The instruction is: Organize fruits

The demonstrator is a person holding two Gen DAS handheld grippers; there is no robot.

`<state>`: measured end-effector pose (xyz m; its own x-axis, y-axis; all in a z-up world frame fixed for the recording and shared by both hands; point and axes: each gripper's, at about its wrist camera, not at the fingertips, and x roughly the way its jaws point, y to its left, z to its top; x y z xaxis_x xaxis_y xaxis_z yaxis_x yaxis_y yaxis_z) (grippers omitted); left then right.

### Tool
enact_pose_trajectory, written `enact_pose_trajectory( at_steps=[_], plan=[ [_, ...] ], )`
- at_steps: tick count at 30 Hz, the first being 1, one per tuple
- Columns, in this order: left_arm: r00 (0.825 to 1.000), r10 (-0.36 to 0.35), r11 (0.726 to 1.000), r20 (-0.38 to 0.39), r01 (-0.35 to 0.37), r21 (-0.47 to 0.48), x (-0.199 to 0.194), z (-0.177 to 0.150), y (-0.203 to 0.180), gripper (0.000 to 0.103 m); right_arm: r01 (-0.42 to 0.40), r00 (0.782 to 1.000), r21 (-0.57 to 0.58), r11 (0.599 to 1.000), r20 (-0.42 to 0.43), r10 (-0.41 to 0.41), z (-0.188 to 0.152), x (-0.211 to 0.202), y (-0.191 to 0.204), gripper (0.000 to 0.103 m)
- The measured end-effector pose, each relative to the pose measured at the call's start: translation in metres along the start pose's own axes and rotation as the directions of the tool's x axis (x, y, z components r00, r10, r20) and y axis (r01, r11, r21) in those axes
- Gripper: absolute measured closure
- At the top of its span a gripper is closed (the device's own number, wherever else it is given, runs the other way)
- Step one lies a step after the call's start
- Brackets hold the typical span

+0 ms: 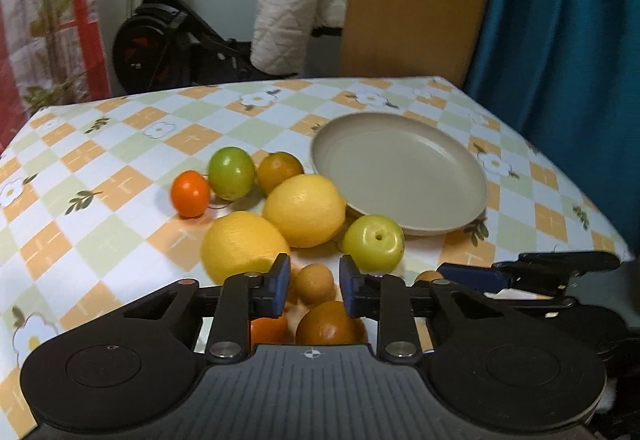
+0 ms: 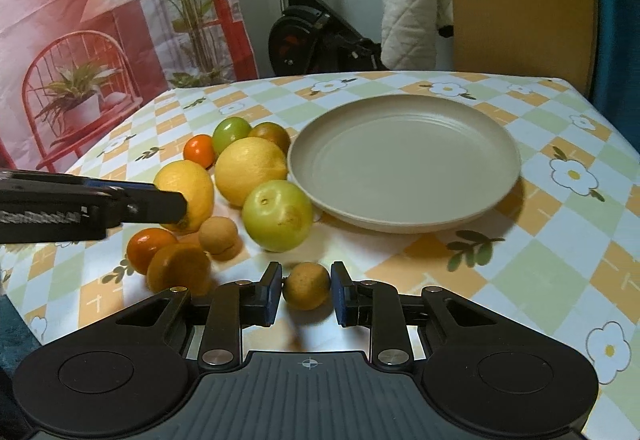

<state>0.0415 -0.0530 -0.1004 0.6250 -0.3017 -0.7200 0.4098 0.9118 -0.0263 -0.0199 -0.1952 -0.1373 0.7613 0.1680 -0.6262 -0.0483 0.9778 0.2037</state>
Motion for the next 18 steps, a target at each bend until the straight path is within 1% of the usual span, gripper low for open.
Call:
enact_pose_trajectory(
  at_steps=[2,6,11,18],
  plan=[
    [1.0,0.0,1.0,-0.01,0.0,0.032,0.006,0.001,-0.004,0.078,-0.002,1.0,0.009,1.0,0.003,0.002,0.0,-0.001,-0.003,0.079],
    [1.0,0.002,0.997,-0.025,0.0,0.071,0.014,0.004,-0.008,0.078,-0.009,1.0,0.02,1.0,0.007,0.009,-0.001,-0.001,-0.006,0.079],
    [0.998,0.009,0.996,-0.055,-0.004,0.09,0.026,0.007,-0.008,0.078,-0.016,1.0,0.028,0.999,0.01,0.016,-0.001,-0.001,-0.008,0.079],
    [0.992,0.006,0.993,-0.126,0.009,0.115,0.034,0.009,-0.006,0.078,-0.021,1.0,0.037,0.999,0.012,0.021,-0.002,-0.002,-0.009,0.079]
  ],
)
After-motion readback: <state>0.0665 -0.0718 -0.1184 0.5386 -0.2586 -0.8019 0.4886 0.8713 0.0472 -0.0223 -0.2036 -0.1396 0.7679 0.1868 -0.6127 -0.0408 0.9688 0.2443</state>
